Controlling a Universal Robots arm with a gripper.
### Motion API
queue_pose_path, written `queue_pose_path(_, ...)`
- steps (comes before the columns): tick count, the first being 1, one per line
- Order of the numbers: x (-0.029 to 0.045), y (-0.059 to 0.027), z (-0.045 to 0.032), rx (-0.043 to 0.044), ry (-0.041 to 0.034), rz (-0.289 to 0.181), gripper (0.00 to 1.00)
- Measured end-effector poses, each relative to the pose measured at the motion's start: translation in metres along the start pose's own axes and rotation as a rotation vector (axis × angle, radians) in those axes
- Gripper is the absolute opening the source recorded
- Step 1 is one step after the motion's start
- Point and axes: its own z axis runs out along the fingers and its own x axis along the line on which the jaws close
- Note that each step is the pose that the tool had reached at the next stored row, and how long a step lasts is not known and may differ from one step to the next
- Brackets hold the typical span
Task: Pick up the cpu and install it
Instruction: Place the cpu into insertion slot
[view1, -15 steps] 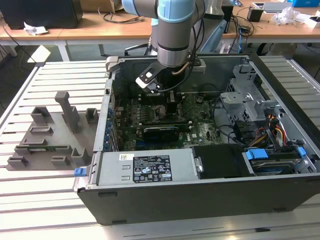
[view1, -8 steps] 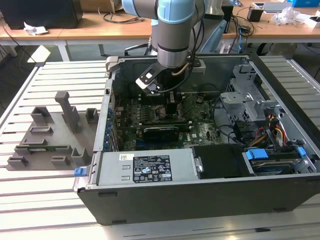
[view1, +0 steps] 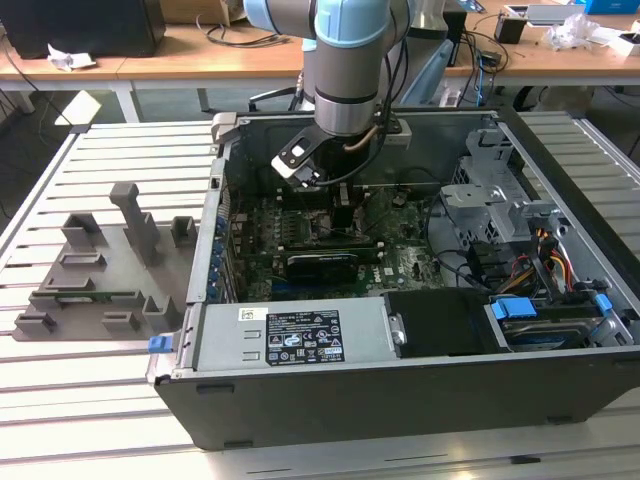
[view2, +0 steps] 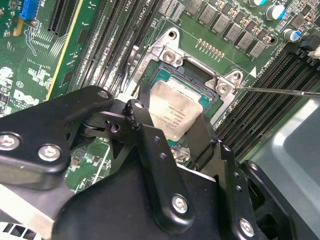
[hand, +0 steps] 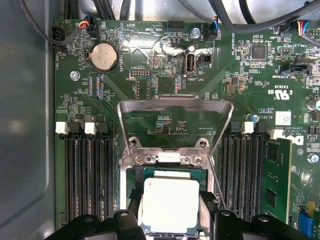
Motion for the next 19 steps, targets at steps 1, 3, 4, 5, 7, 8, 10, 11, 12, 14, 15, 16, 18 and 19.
queue_pose_path(1,0.0001,0.0000,-0.0001,-0.0001,0.0001,0.000,0.53)
queue_pose_path(3,0.0003,-0.0006,-0.0052,-0.0015,0.0001,0.000,0.53)
queue_pose_path(4,0.0003,-0.0013,-0.0056,-0.0020,0.0002,0.000,0.53)
queue_pose_path(5,0.0003,-0.0014,-0.0056,-0.0021,0.0001,-0.003,0.53)
queue_pose_path(7,0.0002,-0.0014,-0.0055,-0.0024,-0.0006,-0.023,0.53)
queue_pose_path(8,0.0002,-0.0015,-0.0054,-0.0026,-0.0009,-0.032,0.53)
queue_pose_path(10,0.0003,-0.0015,-0.0048,-0.0030,-0.0007,-0.038,0.53)
queue_pose_path(11,0.0004,-0.0014,-0.0044,-0.0030,-0.0007,-0.038,0.53)
queue_pose_path(12,0.0005,-0.0014,-0.0035,-0.0029,-0.0008,-0.038,0.53)
queue_pose_path(14,0.0006,-0.0014,-0.0027,-0.0028,-0.0008,-0.038,0.53)
queue_pose_path(15,0.0007,-0.0014,-0.0024,-0.0027,-0.0010,-0.038,0.53)
queue_pose_path(16,0.0008,-0.0014,-0.0021,-0.0028,-0.0009,-0.038,0.53)
queue_pose_path(18,0.0012,-0.0014,-0.0013,-0.0028,-0.0009,-0.038,0.53)
queue_pose_path(19,0.0013,-0.0014,-0.0011,-0.0027,-0.0010,-0.038,0.53)
